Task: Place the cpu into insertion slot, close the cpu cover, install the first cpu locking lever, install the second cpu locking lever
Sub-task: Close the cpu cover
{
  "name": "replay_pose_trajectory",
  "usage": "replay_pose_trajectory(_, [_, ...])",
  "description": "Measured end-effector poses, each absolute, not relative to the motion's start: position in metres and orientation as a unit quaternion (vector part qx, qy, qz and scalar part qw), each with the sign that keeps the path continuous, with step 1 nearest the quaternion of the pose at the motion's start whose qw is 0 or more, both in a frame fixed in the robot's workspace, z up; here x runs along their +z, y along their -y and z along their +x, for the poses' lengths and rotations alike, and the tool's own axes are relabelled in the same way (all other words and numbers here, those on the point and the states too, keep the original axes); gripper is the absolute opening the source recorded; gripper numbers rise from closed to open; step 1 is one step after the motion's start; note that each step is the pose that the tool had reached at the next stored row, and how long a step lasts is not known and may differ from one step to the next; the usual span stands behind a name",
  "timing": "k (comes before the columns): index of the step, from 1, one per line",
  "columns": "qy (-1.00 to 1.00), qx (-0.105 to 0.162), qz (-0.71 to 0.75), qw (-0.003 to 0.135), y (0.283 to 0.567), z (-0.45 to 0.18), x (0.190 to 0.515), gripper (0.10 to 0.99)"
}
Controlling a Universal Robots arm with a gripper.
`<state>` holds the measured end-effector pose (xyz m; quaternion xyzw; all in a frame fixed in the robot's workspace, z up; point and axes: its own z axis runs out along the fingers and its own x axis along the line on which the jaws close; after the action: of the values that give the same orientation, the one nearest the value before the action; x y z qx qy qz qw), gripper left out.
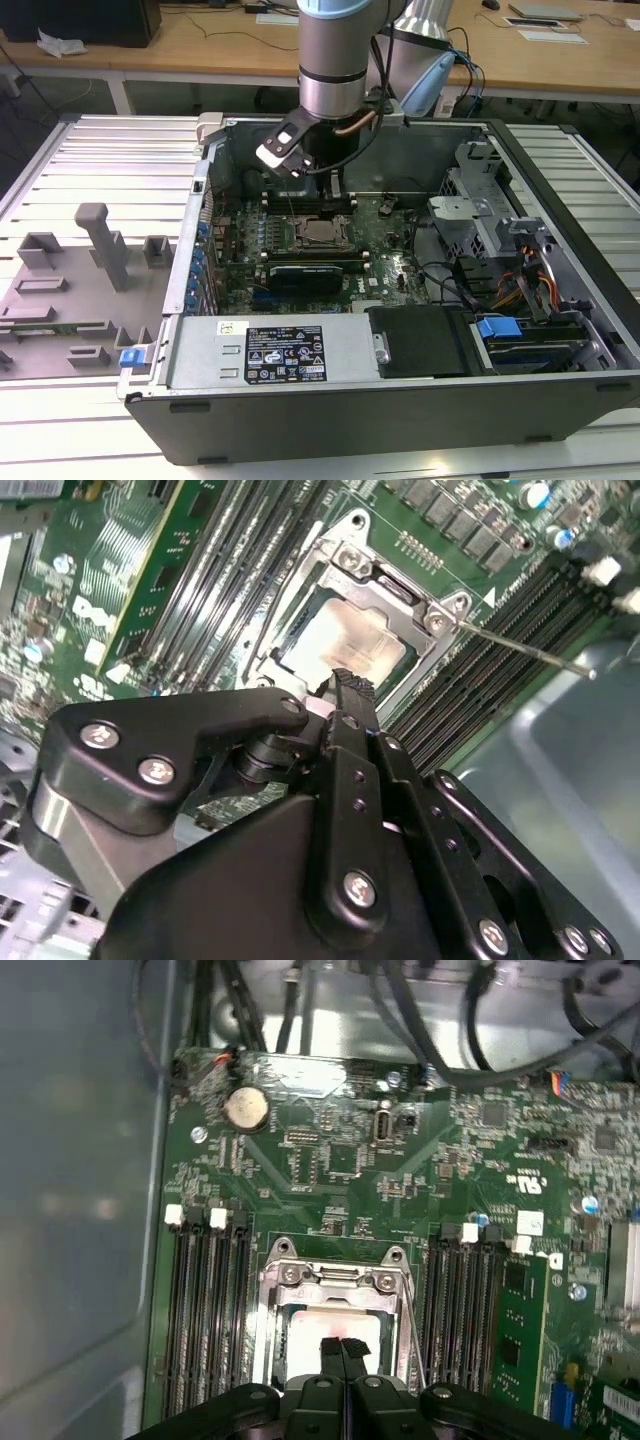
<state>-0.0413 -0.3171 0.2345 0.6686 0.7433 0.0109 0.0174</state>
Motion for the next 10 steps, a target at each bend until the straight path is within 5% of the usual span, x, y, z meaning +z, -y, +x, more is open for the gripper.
replay_pose_trajectory(10, [-0.811, 0.01, 0.585, 0.018, 0.3171, -0.0413, 0.2344, 0.106])
